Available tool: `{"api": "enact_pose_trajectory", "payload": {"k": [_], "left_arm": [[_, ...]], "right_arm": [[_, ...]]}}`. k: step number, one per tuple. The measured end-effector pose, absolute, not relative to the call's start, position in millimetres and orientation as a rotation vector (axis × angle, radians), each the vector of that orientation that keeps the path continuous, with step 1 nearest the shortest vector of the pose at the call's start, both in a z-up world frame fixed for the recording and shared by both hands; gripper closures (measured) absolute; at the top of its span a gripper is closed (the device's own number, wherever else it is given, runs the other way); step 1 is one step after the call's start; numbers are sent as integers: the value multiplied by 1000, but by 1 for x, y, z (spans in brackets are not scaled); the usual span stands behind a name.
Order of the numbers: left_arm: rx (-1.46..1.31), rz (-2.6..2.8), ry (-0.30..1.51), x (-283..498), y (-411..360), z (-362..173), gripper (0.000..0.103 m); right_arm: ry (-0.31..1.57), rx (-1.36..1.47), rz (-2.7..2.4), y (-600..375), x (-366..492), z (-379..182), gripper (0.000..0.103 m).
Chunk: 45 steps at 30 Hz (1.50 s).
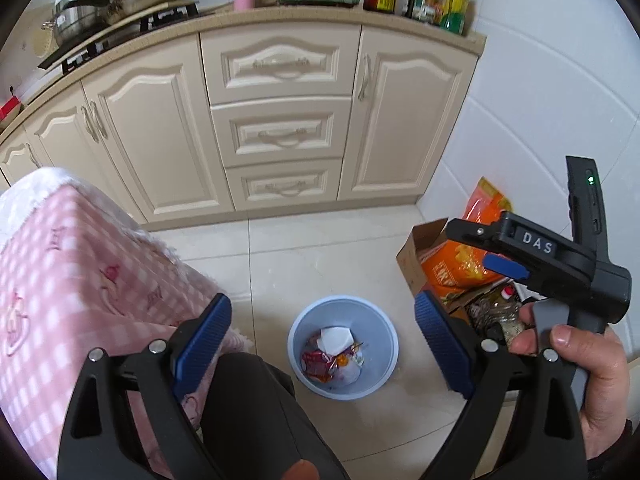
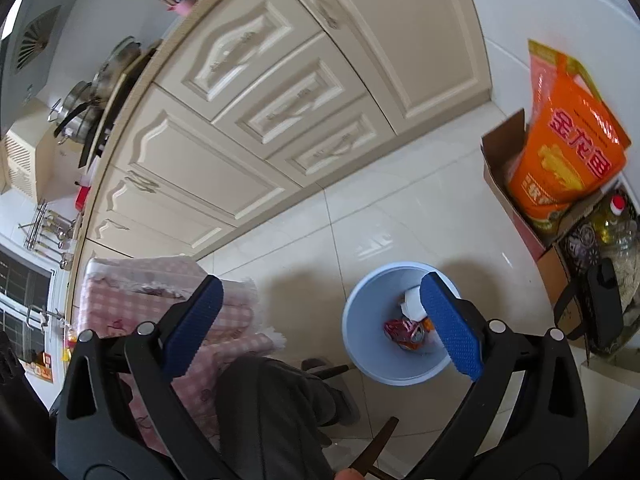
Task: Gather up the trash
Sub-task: 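Move both tools back over the table toward the remaining wrappers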
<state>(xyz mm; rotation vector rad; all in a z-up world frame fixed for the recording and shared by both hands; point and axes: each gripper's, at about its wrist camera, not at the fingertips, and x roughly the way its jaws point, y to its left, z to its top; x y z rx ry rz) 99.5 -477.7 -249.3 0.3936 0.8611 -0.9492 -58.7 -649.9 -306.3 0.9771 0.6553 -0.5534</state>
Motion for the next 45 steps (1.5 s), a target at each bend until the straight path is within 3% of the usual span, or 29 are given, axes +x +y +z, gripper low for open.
{"api": "enact_pose_trajectory", "payload": {"k": [11,24,34,45], "left_arm": [[277,-937,740,100,-417,-181,12],[137,-760,605,140,-281,-118,12],[67,-588,553,177,-180,-104,11],[19,-415,612,230,-103,-132,11]], "right_arm": [[571,846,-468,-607,-31,-222,6],[523,652,-245,-502,45,-135,6],[533,535,-95,-422,106,-105,6],[586,452,29,-347,168,-107,6]]}}
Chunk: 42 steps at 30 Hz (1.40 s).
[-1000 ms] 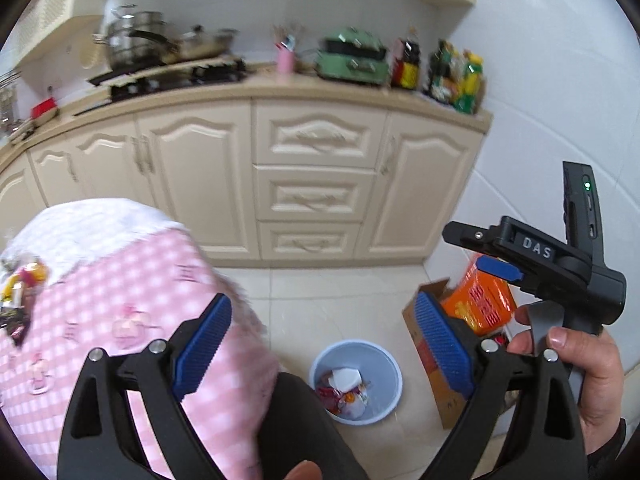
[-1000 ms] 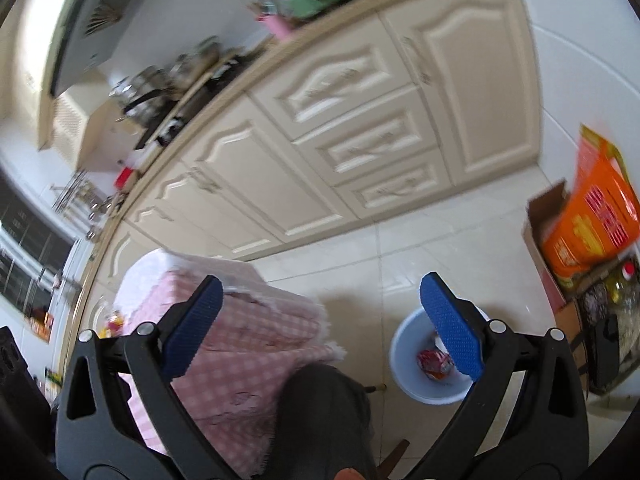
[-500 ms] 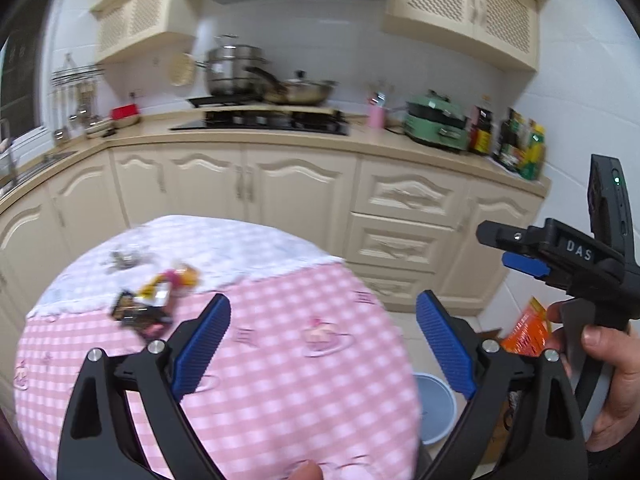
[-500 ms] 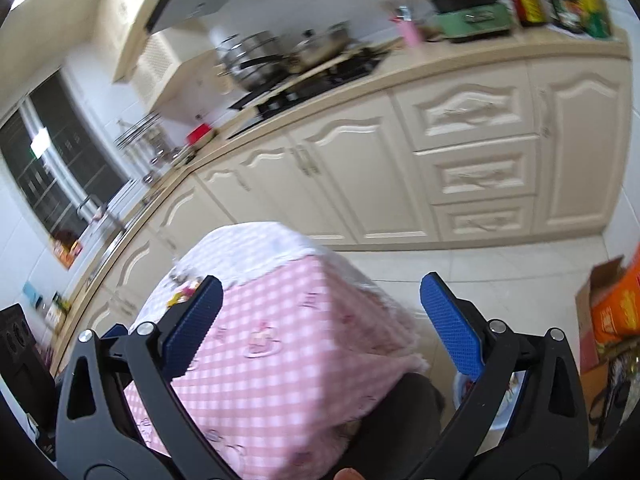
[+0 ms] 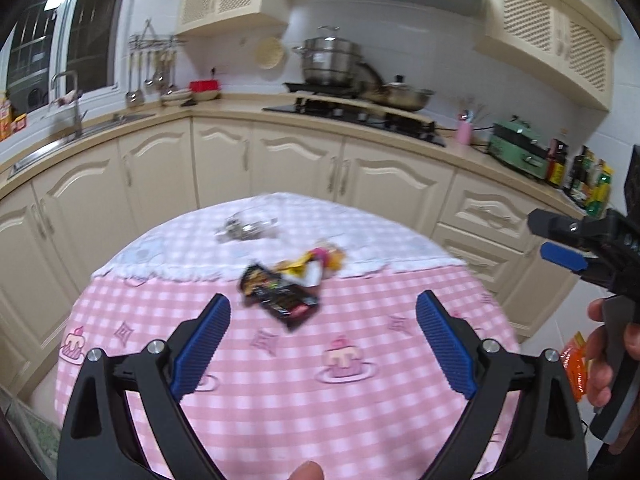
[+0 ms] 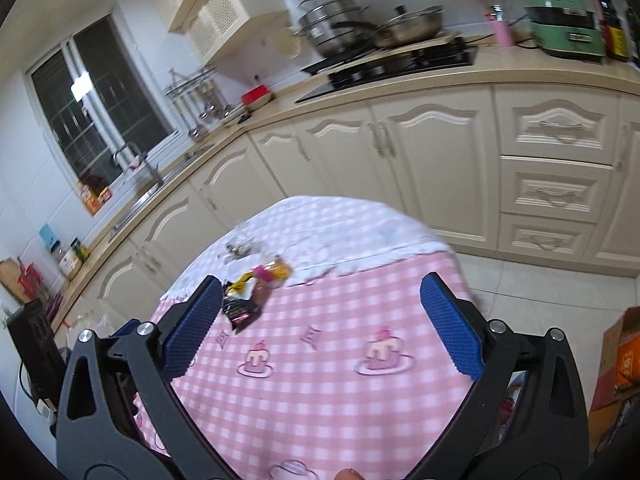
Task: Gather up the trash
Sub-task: 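Move both tools back over the table toward the remaining wrappers, then grasp the dark snack wrapper with the left tool while the right tool grasps the yellow wrapper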
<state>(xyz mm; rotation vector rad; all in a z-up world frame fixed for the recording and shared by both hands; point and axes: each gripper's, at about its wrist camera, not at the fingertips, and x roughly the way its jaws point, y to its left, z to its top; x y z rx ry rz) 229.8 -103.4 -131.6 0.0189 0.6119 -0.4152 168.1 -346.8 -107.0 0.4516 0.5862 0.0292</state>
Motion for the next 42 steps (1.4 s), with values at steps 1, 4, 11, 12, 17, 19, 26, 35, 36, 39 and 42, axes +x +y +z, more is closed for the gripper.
{"api": "enact_pose_trajectory", "payload": {"k": [1,4,11,12,17,19,26,35,36,39,42], "left_arm": [[26,-406,623,234,-101,-135,11],[55,-381,677,257,-95,-154,11],[132,-357,798,316,-102,-192,11],[141,-361,816,325,-104,-198,11],[106,-402,883,354,-109,-218,12],[93,-416,914,360,-112,-228,24],[7,-493,896,360,-105,-224,73],[-48,-515,871,358,-96,-221,88],[-48,-516,867,357,-95,-221,88],[-54,-522,859,354,-91,-220,89],[-54,-530,844,350,-91,-217,89]], "right_arm": [[592,448,35,-342,172,-109,6],[618,446,53,-332,190,-116,6],[689,455,76,-319,230,-143,6],[696,457,79,-317,234,-146,6],[738,463,87,-312,262,-160,6],[754,459,88,-308,274,-164,6],[857,447,79,-275,324,-190,6],[914,426,80,-242,344,-210,76],[901,432,85,-244,339,-209,80],[870,430,91,-252,321,-202,87],[858,415,89,-259,305,-197,88]]}}
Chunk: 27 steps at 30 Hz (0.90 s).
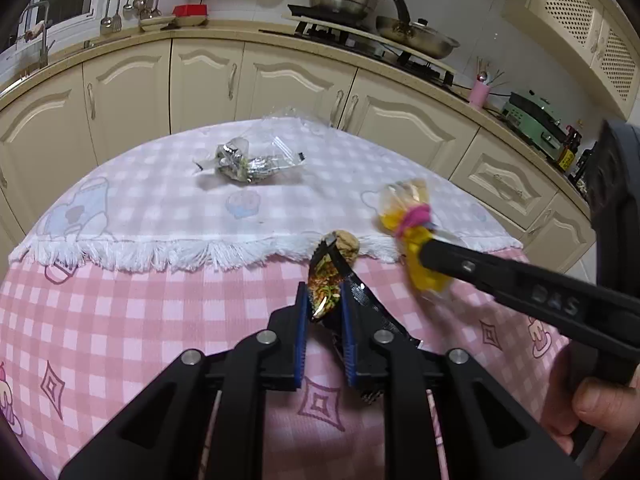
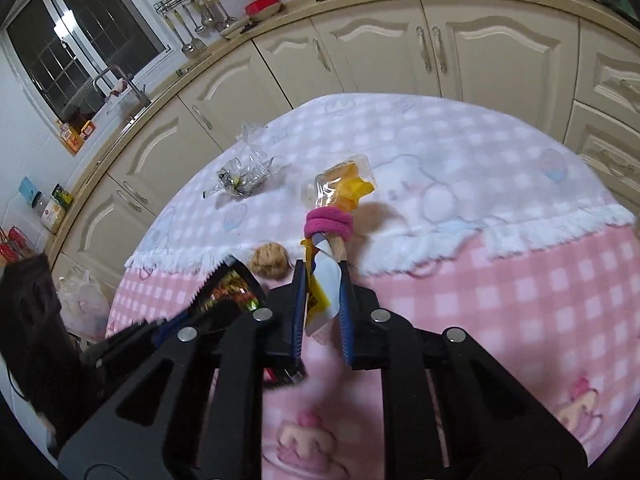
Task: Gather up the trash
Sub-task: 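Grasp the dark snack wrapper with the left tool while the right tool grasps the yellow wrapper, then carry the dark wrapper and yellow wrapper over the blue bin and open both tools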
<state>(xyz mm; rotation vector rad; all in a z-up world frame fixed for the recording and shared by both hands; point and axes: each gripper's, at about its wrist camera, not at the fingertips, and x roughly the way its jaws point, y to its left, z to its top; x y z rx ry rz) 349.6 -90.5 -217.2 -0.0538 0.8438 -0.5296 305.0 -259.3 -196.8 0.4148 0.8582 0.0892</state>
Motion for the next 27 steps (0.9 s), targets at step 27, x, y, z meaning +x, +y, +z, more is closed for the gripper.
{"api": "enact_pose_trajectory", "payload": {"k": [27], "left_arm": [[-59,-613,694,248,-118,-157,89]], "right_arm": [[658,374,133,-329,168,-141,89]]}}
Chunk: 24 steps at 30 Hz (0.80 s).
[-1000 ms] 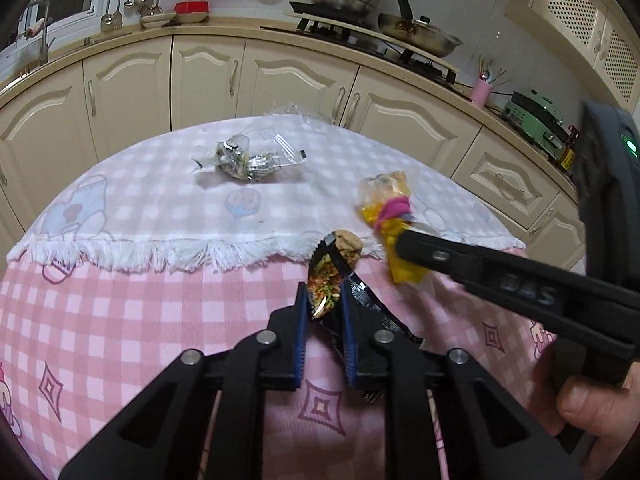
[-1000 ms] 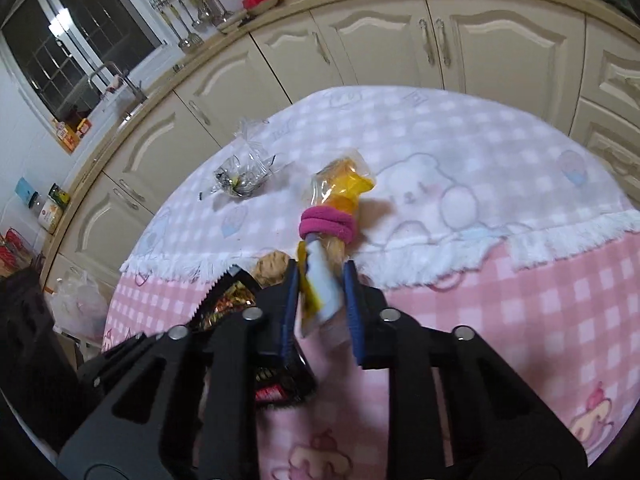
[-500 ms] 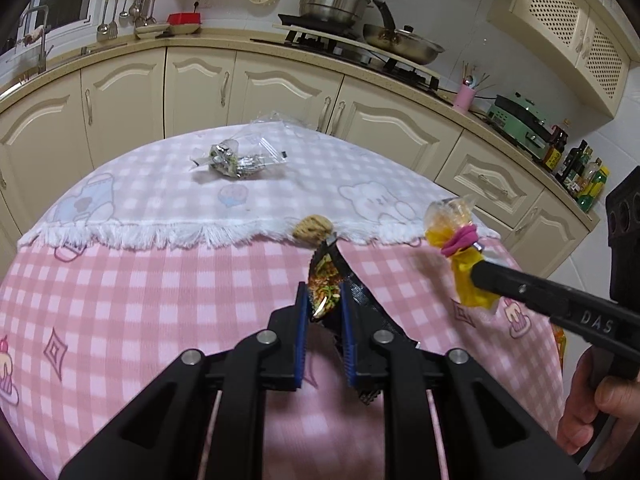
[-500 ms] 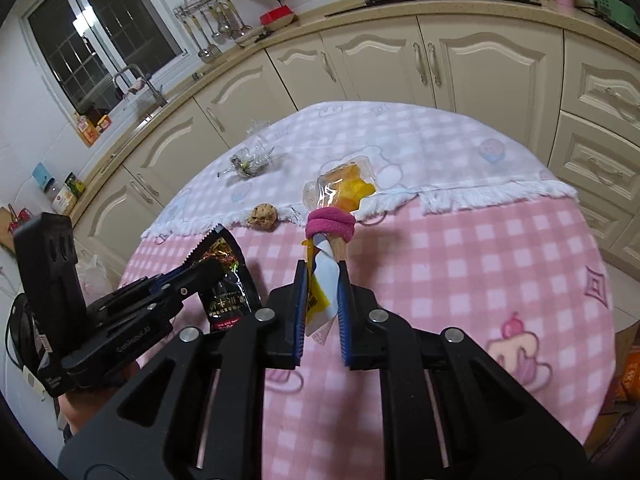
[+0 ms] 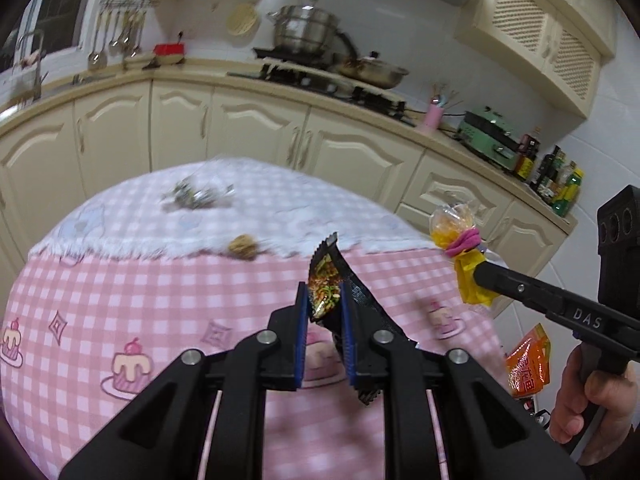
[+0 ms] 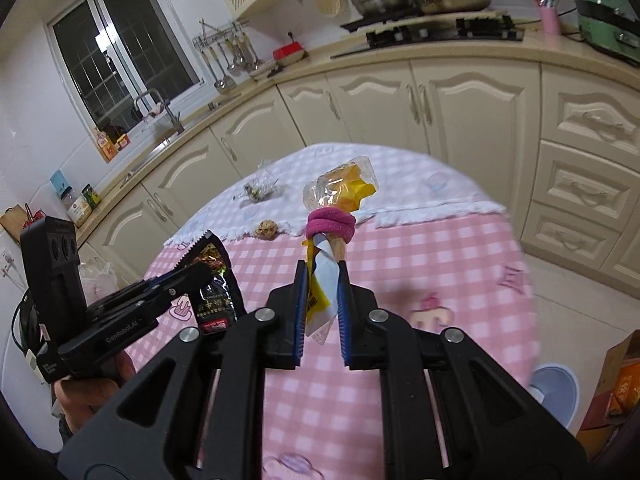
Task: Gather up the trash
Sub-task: 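Carry the dark wrapper and yellow wrapper over the blue bin and open both tools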
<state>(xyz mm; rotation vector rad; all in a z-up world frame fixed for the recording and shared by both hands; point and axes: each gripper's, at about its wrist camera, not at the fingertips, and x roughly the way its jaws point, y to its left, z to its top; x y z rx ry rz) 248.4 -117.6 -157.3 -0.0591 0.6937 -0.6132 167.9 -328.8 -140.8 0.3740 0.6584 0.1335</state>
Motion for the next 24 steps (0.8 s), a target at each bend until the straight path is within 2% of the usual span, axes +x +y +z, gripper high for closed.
{"api": "enact_pose_trajectory", "payload": {"k": [8,15,24], "left_arm": [[2,-711,633,218,-179,-127,89],[62,-835,611,186,-258,-115,89],[184,-976,684,141,-372,-160,89]], "right_arm": [[559,359,44,-384,109,-119,89],[522,402,-129,-459,46,-124,89],[594,518,-331,-548,-11,-186,89]]}}
